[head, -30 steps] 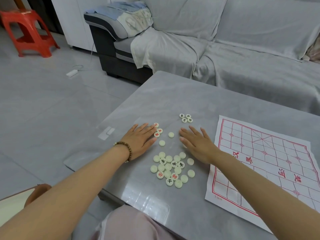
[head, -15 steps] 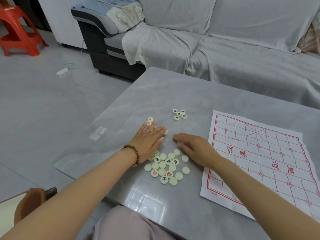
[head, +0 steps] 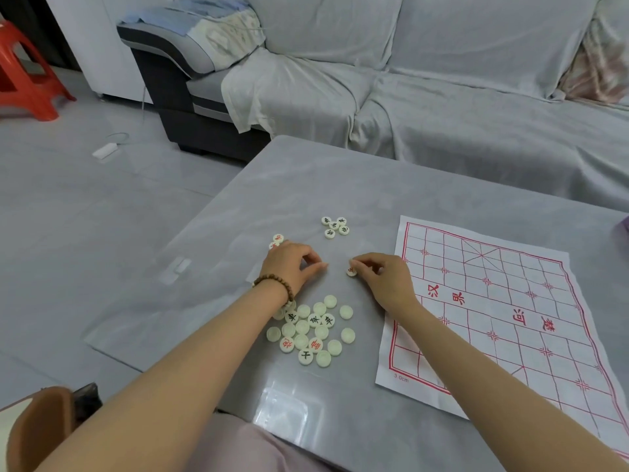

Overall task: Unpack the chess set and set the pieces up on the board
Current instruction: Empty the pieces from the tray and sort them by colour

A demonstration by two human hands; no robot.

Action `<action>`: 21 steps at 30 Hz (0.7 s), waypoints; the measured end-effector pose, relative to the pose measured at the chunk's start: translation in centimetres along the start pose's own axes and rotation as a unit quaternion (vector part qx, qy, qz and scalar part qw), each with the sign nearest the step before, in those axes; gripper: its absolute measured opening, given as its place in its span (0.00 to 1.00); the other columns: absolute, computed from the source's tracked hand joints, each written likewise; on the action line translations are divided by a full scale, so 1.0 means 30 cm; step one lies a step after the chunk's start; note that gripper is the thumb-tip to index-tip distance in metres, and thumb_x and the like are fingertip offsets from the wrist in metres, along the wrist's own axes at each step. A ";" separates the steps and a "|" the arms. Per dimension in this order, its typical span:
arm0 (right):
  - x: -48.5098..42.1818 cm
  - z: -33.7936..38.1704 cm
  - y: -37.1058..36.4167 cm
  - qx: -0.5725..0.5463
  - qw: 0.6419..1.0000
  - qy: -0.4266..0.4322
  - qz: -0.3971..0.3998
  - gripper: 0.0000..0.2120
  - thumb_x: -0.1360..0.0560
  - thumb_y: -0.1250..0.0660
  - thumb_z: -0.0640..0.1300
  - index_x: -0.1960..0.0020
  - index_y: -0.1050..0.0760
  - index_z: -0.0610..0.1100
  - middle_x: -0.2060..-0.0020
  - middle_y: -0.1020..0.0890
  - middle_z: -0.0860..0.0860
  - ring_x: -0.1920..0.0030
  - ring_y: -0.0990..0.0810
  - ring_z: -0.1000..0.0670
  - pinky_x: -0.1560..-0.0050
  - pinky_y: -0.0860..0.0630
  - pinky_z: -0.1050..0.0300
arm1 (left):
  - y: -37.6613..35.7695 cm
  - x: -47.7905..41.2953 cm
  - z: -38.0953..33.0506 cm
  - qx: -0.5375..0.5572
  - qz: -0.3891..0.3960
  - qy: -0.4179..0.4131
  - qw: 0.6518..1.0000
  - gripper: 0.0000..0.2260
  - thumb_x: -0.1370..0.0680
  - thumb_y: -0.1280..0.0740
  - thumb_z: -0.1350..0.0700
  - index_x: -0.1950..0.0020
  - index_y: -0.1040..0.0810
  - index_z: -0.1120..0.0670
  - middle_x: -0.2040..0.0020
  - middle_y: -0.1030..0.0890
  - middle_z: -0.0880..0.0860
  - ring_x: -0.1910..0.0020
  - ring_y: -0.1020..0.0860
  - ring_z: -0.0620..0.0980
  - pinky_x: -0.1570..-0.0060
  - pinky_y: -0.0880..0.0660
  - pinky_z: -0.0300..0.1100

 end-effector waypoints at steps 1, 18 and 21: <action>-0.005 -0.003 -0.007 0.011 1.000 -0.002 -0.002 0.03 0.27 0.30 0.48 0.58 0.18 0.51 0.60 0.18 0.56 0.60 0.24 0.55 0.61 0.31 0.65 | -0.010 -0.010 0.003 0.013 0.007 0.012 1.000 0.07 0.26 0.33 0.45 0.59 0.21 0.46 0.57 0.19 0.47 0.52 0.27 0.46 0.49 0.28 0.45; 0.138 0.109 -0.207 0.186 0.929 0.127 0.294 0.24 0.18 0.56 0.52 0.24 0.50 0.47 0.24 0.49 0.54 0.25 0.54 0.57 0.28 0.59 0.64 | 0.174 0.158 0.125 -0.003 -0.088 -0.004 0.996 0.24 0.21 0.55 0.44 0.43 0.23 0.52 0.45 0.20 0.49 0.43 0.27 0.50 0.41 0.33 0.45; 0.068 0.156 -0.289 0.203 0.926 0.125 0.294 0.24 0.18 0.57 0.52 0.24 0.50 0.46 0.24 0.48 0.52 0.24 0.53 0.54 0.27 0.57 0.59 | 0.155 0.250 0.207 -0.012 -0.037 0.005 0.999 0.28 0.22 0.58 0.42 0.36 0.26 0.50 0.37 0.25 0.47 0.34 0.32 0.47 0.35 0.41 0.38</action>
Point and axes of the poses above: each hand's wrist, its own x-axis away from the middle knuckle, its own y-axis out of the back of the hand, z = x × y, the point moved 9 cm from there along -x, towards the middle knuckle
